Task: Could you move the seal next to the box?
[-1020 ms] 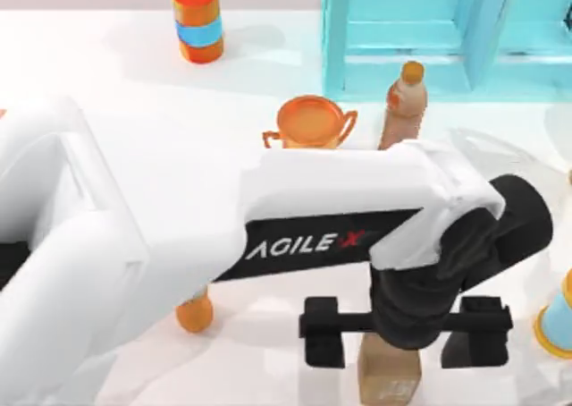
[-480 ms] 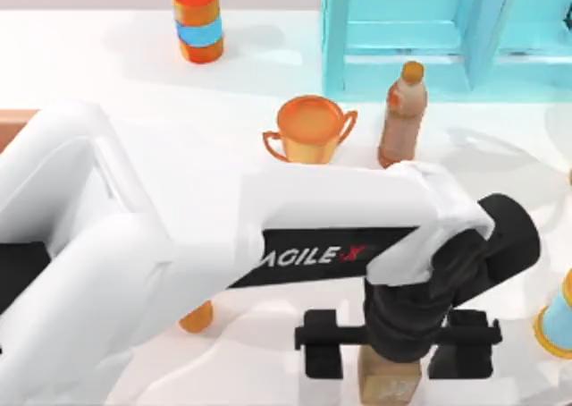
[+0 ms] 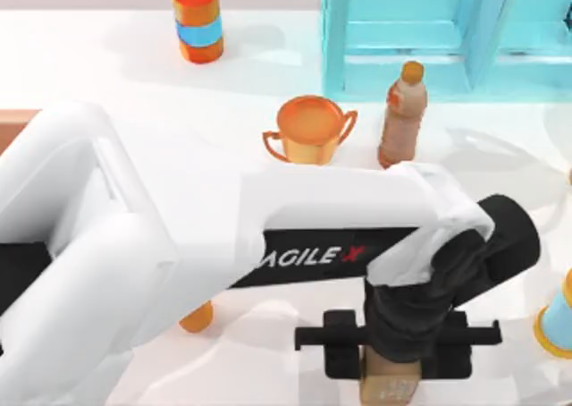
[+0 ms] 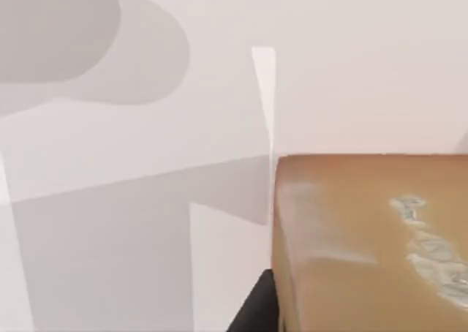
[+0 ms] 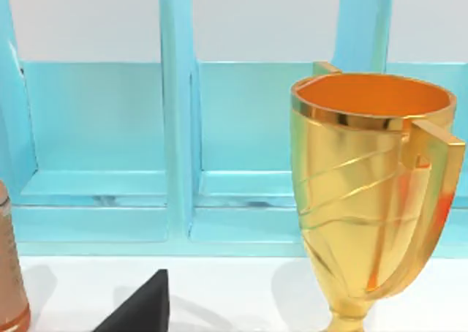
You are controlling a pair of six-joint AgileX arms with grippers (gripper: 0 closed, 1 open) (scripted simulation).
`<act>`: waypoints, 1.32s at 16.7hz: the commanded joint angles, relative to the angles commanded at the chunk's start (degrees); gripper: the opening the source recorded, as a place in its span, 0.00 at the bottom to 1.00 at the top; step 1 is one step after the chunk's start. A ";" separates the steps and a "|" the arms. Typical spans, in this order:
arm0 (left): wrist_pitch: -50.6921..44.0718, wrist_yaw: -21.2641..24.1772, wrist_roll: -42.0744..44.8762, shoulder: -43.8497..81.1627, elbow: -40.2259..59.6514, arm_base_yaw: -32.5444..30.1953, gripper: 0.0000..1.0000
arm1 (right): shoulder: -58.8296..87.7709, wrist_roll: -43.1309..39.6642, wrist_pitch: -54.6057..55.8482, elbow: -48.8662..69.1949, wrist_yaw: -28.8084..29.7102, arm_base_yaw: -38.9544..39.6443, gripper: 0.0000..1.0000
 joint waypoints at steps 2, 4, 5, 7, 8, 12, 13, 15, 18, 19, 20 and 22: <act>0.00 0.00 0.00 0.00 0.00 0.00 0.02 | 0.00 0.00 0.00 0.00 0.00 0.00 1.00; 0.00 0.00 0.00 0.00 0.00 0.00 0.00 | 0.00 0.00 0.00 0.00 0.00 0.00 1.00; 0.00 0.00 0.00 0.00 0.00 0.00 0.00 | 0.00 0.00 0.00 0.00 0.00 0.00 1.00; 0.00 0.00 0.00 0.00 0.00 0.00 0.00 | 0.00 0.00 0.00 0.00 0.00 0.00 1.00; 0.00 0.00 0.00 0.00 0.00 0.00 0.00 | 0.00 0.00 0.00 0.00 0.00 0.00 1.00; -0.21 0.00 0.11 -0.14 0.17 0.02 0.00 | 0.00 0.00 0.00 0.00 0.00 0.00 1.00; -0.98 -0.01 0.12 -0.39 0.72 0.00 0.00 | 0.00 0.00 0.00 0.00 0.00 0.00 1.00; -3.39 -0.01 0.10 -1.06 2.52 -0.13 0.00 | 0.00 0.00 0.00 0.00 0.00 0.00 1.00; -8.04 -0.04 0.00 -2.49 5.65 -0.04 0.00 | 0.00 0.00 0.00 0.00 0.00 0.00 1.00; -9.25 -0.04 -0.01 -2.89 6.46 -0.01 0.00 | 0.00 0.00 0.00 0.00 0.00 0.00 1.00; -9.89 -0.02 -0.03 -3.09 6.94 -0.01 0.00 | 0.00 0.00 0.00 0.00 0.00 0.00 1.00; -10.00 -0.02 -0.04 -3.10 7.04 -0.03 0.00 | 0.00 0.00 0.00 0.00 0.00 0.00 1.00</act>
